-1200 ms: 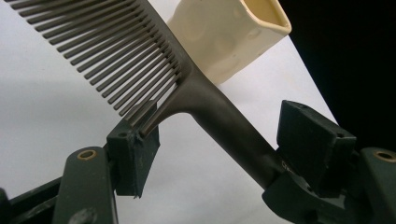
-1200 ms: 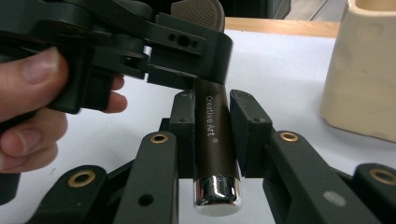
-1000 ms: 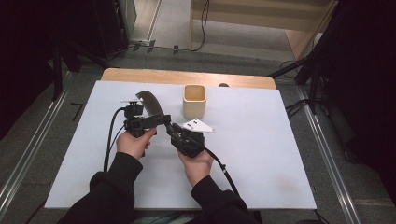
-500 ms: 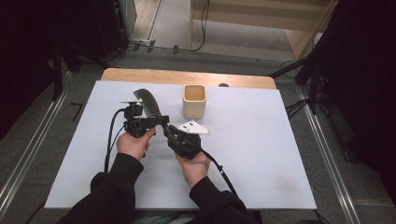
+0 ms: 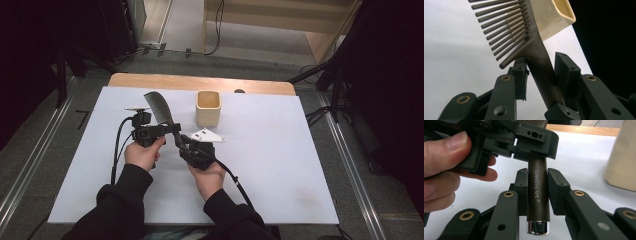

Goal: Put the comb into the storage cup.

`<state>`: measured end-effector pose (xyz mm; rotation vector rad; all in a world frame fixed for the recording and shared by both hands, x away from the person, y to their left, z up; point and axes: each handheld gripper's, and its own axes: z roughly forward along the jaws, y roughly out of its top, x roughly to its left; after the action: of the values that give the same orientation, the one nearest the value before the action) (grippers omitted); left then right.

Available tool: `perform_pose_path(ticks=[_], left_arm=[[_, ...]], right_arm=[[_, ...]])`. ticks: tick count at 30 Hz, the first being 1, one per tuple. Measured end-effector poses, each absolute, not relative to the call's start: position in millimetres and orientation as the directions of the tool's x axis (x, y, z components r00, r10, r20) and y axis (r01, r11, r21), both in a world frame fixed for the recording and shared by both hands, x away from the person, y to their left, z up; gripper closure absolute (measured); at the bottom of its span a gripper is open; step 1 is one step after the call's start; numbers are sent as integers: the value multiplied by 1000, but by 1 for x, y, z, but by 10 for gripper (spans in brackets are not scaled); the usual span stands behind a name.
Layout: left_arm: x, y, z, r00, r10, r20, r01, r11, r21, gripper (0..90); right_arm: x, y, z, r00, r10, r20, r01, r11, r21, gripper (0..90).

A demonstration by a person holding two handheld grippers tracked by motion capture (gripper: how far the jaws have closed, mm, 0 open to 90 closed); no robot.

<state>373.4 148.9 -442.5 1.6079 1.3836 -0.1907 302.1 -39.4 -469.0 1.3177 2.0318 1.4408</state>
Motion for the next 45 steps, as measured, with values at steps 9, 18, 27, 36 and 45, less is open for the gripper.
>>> perform_pose_path(ticks=[9,18,27,36,45], left_arm=[[373,151,-441,340,654,-676,829,131,544,691],[373,152,-440,341,634,-694,834,136,535,710],[373,153,-441,344,620,-705,837,139,530,723],[374,156,-439,347,630,-695,831,137,539,725],[374,157,-439,355,653,-669,821,124,557,725]], right_arm=[[303,-39,-469,-531,814,234,504,82,860,695],[305,-39,-469,-540,810,230,505,93,858,693],[306,-40,-469,-557,800,223,507,116,854,668],[308,-42,-466,-602,768,218,506,156,849,500],[306,-51,-461,-636,739,222,512,189,838,384]])
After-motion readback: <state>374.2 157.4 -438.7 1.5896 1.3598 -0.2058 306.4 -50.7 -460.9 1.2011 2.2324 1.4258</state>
